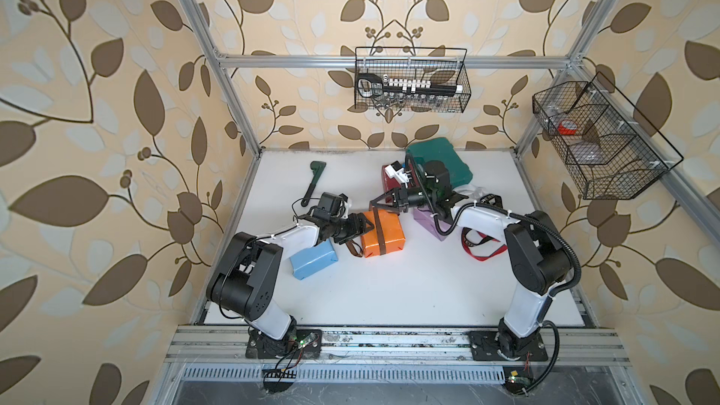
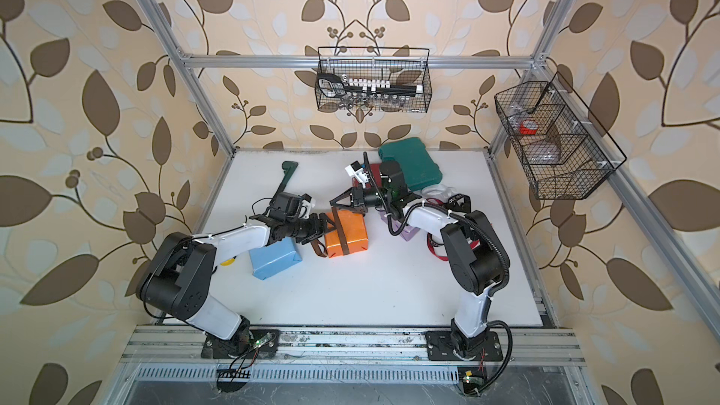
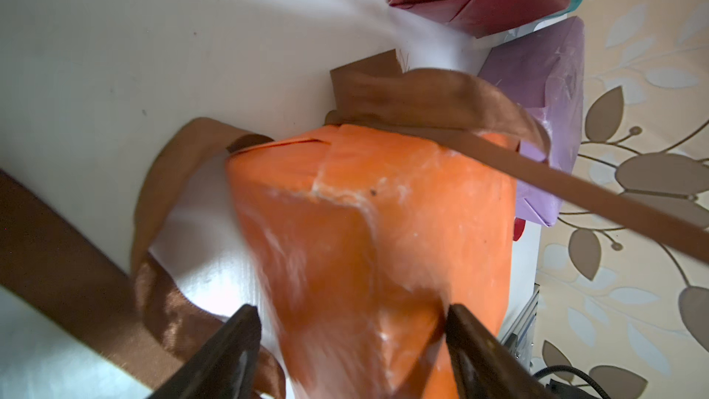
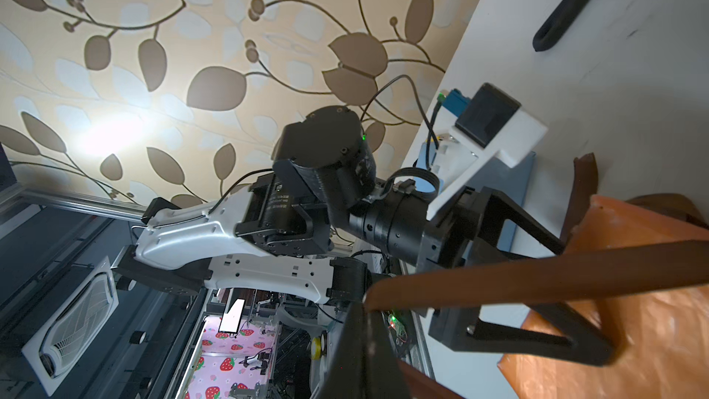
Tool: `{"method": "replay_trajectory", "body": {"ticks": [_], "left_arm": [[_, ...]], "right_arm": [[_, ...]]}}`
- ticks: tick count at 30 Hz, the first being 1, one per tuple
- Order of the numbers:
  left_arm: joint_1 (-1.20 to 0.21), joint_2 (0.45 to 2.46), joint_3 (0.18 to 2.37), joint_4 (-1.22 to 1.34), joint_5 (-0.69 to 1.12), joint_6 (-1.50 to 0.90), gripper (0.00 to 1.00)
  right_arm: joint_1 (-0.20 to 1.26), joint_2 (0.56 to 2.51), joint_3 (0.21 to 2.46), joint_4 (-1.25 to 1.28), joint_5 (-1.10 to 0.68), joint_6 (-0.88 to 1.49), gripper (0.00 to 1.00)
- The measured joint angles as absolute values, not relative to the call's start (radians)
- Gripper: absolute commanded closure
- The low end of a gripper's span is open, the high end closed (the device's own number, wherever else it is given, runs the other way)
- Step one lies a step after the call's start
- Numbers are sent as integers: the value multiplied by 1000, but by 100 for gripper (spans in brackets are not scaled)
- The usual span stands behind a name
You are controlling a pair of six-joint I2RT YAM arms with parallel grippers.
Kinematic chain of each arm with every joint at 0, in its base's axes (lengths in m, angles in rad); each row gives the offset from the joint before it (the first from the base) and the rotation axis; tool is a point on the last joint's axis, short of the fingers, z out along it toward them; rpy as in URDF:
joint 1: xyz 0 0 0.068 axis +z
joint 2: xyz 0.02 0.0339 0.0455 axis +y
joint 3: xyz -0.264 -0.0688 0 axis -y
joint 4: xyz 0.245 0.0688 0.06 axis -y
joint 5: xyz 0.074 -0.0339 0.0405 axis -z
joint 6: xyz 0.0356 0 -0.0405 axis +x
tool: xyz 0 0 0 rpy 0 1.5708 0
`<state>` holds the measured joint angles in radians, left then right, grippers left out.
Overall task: Untie the ribbon bows on the gift boxes
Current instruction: Pull the ribbon from the gift box.
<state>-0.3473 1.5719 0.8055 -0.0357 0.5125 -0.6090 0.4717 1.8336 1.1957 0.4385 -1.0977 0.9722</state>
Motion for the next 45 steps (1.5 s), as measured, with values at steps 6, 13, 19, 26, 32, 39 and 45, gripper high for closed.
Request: {"method": "replay_trajectory", "body": {"ticks": [6,13,19,26,32,39,45], "left_arm": [[-348,1572,805,-42,512,-609,22],[-348,1572,805,-47,511,-609,21],[-348,1572,806,-49,511,-609,21],[-355,1572,857,-64,507,-610,16],[-355,1604,900,-56,486,-610,16],[-382,1672,915,-63,466,-606,16],[-400,1687,939,-80,463,-601,15]], "right_arm": [[450,1818,1253,380,-1104,953,100],[443,1781,1317,298,-1102,909,100],[443,1762,1393,165,-1077,810,100],[443,1762,1426,78,-1068,756,100],[443,1762,1468,52,-1065,740,100],[443,1762,1469,45,-1065,743,100],[435,1762,1544,26,-1066,759,100]]}}
